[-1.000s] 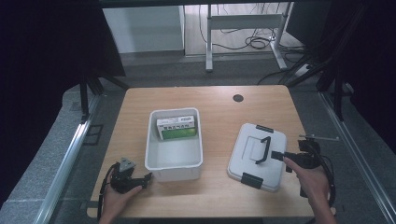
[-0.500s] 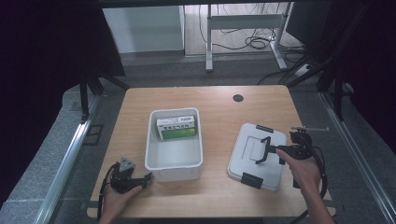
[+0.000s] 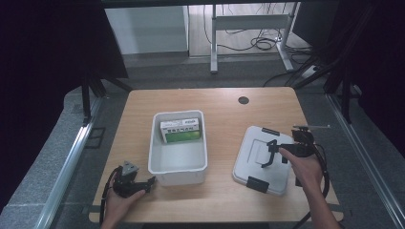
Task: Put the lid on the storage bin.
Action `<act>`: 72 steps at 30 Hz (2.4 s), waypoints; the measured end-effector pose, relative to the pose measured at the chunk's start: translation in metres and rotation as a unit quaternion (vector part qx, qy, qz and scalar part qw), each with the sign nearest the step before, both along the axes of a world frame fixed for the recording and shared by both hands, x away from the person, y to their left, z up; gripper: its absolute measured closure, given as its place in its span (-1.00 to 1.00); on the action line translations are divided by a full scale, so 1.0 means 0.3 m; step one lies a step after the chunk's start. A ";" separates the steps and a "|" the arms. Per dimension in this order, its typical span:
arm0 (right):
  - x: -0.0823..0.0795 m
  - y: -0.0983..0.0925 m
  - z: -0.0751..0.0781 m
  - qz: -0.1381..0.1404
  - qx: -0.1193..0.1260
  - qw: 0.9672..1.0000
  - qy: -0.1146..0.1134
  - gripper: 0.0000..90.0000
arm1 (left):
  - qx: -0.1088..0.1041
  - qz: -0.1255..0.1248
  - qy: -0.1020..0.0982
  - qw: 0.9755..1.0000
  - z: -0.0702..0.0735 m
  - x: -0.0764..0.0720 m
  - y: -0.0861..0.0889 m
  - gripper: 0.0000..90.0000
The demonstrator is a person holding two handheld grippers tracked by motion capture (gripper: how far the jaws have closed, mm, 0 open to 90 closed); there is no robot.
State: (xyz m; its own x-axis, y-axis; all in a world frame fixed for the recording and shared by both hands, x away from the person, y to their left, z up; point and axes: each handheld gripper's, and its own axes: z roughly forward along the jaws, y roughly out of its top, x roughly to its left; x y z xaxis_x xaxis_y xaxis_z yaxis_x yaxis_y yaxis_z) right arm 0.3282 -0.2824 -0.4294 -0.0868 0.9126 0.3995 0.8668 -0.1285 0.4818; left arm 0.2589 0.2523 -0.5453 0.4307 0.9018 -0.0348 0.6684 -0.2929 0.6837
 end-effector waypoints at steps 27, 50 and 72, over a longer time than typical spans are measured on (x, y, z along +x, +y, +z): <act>0.118 0.006 -0.096 -0.038 -0.027 0.994 0.098 0.38 | 0.000 -0.001 0.000 1.000 0.000 0.002 0.000 -0.71; 0.137 0.025 -0.133 -0.105 0.016 0.983 0.149 0.85 | 0.000 -0.001 0.000 1.000 0.000 0.002 0.000 -0.71; 0.112 -0.003 -0.050 -0.117 0.046 0.983 0.135 0.88 | 0.000 -0.001 0.000 1.000 0.000 0.002 0.000 -0.71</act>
State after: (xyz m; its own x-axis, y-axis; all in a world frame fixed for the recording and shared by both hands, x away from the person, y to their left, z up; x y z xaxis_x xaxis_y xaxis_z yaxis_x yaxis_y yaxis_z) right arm 0.3617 -0.2834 -0.4445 0.2420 0.8540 0.4606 0.9028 -0.3721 0.2156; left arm 0.2595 0.2522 -0.5452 0.4321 0.9012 -0.0341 0.6681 -0.2945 0.6833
